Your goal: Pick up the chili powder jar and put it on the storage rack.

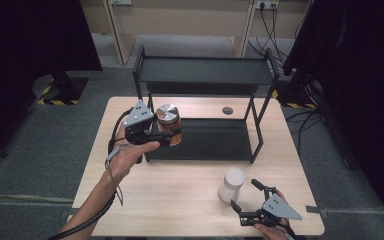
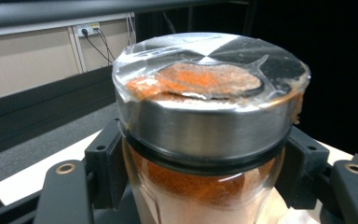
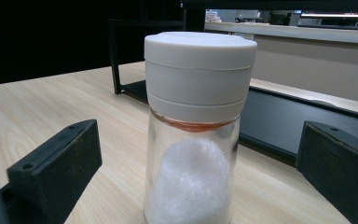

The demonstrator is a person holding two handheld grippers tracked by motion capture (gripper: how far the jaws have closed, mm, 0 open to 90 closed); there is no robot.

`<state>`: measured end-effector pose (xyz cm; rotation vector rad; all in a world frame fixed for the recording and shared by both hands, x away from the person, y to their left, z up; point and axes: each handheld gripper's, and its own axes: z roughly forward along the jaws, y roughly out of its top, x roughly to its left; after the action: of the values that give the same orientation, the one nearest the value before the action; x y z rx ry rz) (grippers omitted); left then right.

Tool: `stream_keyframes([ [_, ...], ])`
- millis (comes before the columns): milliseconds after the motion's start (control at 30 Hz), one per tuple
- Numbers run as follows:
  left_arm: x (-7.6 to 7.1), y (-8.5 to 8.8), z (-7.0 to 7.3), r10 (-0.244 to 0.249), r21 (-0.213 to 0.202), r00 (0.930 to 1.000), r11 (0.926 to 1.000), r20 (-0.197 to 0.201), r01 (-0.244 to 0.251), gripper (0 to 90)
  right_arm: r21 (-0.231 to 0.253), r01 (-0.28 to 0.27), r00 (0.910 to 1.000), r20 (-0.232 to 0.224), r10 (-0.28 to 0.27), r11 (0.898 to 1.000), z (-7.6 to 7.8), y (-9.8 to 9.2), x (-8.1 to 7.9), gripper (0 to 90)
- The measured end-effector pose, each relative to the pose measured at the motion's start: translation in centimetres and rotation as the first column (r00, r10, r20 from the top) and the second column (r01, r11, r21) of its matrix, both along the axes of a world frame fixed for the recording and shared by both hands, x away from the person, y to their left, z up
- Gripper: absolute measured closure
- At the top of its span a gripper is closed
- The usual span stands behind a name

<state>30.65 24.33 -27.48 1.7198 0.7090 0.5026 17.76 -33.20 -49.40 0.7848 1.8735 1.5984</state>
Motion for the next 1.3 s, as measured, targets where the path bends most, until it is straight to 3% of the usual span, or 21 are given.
stream_keyframes([
  [533,1.2,0.2,4.7,0.04,0.025,0.9992,0.9989,0.005,-0.04,30.6,-0.002,-0.001,1.0,0.002,0.001,1.0,0.0,0.0,0.0,0.2],
  [1300,3.2,-0.6,10.0,0.084,0.049,0.9964,0.9953,-0.006,-0.084,30.6,-0.003,-0.009,1.0,0.004,0.009,1.0,0.0,0.0,0.0,0.2],
])
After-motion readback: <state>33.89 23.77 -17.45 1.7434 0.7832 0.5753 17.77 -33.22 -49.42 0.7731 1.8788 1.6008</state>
